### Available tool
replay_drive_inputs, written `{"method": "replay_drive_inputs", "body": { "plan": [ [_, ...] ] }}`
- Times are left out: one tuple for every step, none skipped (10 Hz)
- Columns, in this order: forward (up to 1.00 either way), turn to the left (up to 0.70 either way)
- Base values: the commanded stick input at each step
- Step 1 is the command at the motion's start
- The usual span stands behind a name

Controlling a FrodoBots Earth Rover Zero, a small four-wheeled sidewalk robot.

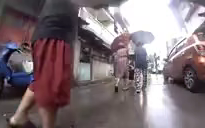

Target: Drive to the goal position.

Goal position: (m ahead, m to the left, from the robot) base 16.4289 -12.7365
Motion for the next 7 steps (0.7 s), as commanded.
{"method": "replay_drive_inputs", "body": {
  "plan": [
    [0.69, 0.35],
    [0.69, 0.19],
    [0.69, 0.00],
    [0.69, 0.00],
    [0.69, 0.00],
    [0.69, 0.00],
    [0.69, 0.00]
  ]
}}
